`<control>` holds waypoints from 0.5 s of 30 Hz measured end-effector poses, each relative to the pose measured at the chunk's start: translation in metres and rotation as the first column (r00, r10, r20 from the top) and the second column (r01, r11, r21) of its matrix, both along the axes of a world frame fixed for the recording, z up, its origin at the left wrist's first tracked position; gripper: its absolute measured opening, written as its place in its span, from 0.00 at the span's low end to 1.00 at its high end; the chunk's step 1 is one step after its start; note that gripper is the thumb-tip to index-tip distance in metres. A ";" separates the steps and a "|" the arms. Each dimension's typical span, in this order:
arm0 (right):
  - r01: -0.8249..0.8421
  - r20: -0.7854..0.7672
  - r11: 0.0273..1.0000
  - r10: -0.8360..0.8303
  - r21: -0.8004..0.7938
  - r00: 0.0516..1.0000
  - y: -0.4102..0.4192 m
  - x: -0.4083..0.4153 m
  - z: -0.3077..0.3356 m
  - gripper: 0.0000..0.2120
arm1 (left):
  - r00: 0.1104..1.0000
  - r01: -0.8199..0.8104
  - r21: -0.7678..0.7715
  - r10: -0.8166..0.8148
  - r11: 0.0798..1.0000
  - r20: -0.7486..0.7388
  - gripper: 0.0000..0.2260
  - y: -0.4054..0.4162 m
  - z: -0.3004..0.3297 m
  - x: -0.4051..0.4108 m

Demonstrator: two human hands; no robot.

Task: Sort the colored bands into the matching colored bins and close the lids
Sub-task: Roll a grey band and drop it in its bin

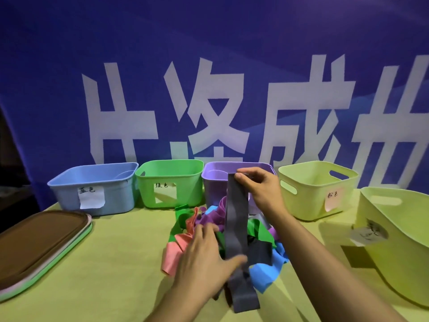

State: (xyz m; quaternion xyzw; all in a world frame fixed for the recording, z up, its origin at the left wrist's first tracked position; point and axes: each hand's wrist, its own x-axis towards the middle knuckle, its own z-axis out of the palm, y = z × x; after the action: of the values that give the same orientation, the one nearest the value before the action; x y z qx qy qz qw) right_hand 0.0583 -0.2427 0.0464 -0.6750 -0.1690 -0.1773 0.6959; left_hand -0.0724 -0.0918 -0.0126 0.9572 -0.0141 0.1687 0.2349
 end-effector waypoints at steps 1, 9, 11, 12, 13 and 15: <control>-0.015 0.004 1.000 0.015 0.007 1.000 0.000 -0.001 -0.002 0.05 | 0.998 0.030 -0.102 -0.024 0.994 0.058 0.31 0.004 0.006 0.010; -0.056 0.125 0.993 0.042 0.105 0.991 0.013 0.000 -0.027 0.07 | 0.898 0.424 -0.717 -0.152 0.552 0.414 0.14 0.000 0.023 0.104; -0.050 0.142 0.994 0.035 0.101 0.989 0.013 0.002 -0.036 0.06 | 0.886 0.443 -0.709 -0.147 0.550 0.440 0.11 0.003 0.015 0.116; -0.049 0.147 0.994 0.034 0.096 0.989 0.013 0.004 -0.041 0.06 | 0.882 0.451 -0.706 -0.150 0.546 0.447 0.08 0.005 0.010 0.120; -0.054 0.144 0.994 0.040 0.098 0.989 0.013 0.005 -0.044 0.06 | 0.879 0.457 -0.708 -0.150 0.538 0.453 0.06 0.007 0.007 0.123; -0.071 0.135 0.992 0.056 0.104 0.989 0.015 0.008 -0.048 0.06 | 0.878 0.456 -0.726 -0.129 0.514 0.460 0.04 0.009 0.006 0.127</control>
State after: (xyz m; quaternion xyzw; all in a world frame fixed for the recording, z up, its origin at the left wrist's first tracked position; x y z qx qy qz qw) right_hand 0.0660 -0.2278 -0.0013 -0.6174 -0.2259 -0.2081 0.7243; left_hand 0.0548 -0.0825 -0.0062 0.6747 -0.1401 0.2794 0.6686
